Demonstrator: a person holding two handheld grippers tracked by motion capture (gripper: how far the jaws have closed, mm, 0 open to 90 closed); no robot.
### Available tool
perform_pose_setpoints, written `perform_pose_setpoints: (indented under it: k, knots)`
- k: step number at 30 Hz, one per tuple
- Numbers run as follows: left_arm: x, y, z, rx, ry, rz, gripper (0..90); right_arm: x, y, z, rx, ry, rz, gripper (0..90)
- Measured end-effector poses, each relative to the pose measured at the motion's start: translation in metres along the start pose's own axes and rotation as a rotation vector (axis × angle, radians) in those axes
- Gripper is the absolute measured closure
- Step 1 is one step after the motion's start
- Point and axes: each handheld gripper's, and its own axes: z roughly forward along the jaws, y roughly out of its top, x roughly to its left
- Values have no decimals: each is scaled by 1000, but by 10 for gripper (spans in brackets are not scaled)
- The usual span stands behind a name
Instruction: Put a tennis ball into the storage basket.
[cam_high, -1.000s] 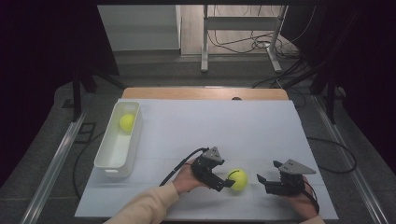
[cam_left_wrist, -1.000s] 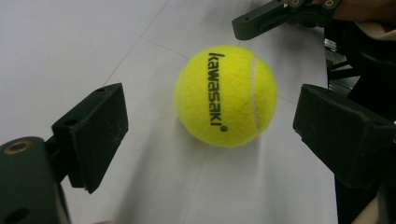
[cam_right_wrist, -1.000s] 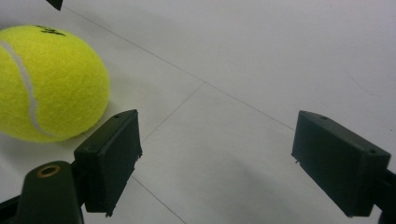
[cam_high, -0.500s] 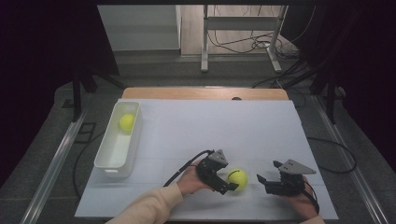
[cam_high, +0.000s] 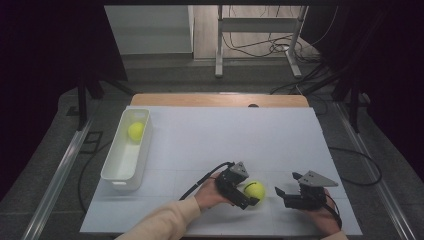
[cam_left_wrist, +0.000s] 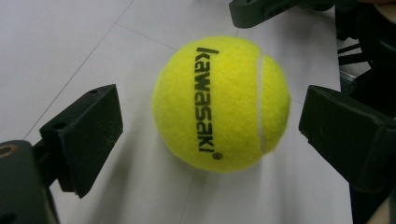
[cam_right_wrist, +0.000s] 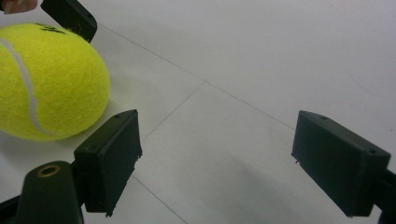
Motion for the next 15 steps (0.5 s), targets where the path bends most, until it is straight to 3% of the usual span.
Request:
perform_pose_setpoints:
  k: [9,15]
  knots:
    - [-1,3,10,2,6,-1,86,0,0,0,1,-1,-1,162]
    - [-3,3,9,-19,-3,24,252,0,0,0,-2,-1,1,162]
